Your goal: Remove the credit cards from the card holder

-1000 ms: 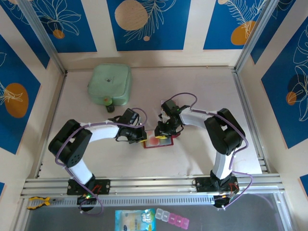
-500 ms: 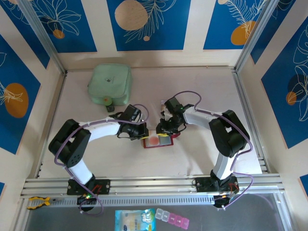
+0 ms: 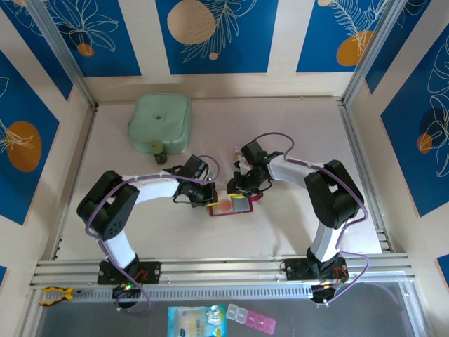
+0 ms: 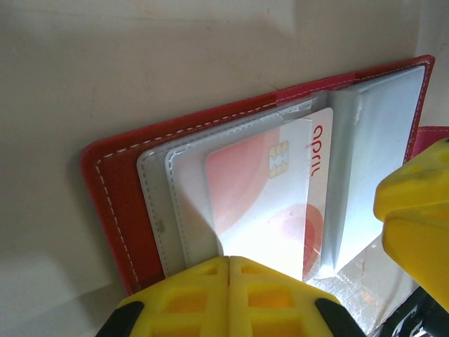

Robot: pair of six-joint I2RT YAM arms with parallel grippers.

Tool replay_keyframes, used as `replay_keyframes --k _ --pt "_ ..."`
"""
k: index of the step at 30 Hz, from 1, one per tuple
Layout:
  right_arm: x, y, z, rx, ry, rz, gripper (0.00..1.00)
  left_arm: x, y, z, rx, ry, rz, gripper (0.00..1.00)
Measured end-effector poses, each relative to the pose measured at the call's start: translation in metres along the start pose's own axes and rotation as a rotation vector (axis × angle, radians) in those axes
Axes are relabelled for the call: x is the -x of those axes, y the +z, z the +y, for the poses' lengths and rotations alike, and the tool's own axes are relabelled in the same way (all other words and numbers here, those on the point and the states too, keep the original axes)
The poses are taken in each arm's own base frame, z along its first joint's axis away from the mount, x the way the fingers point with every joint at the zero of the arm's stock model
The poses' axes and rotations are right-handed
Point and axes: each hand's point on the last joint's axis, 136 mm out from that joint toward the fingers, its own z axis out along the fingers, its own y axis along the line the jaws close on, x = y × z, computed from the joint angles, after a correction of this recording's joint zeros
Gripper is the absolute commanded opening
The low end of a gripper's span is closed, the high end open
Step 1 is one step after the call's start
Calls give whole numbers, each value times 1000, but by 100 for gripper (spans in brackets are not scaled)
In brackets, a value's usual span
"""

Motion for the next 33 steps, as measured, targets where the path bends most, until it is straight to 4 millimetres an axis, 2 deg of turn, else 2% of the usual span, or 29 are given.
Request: replay_keyframes --k 12,33 --pt "-5 18 -11 6 28 52 27 0 0 0 3 3 -2 3" --pt "-9 17 -6 55 17 55 24 0 0 0 3 3 -2 3"
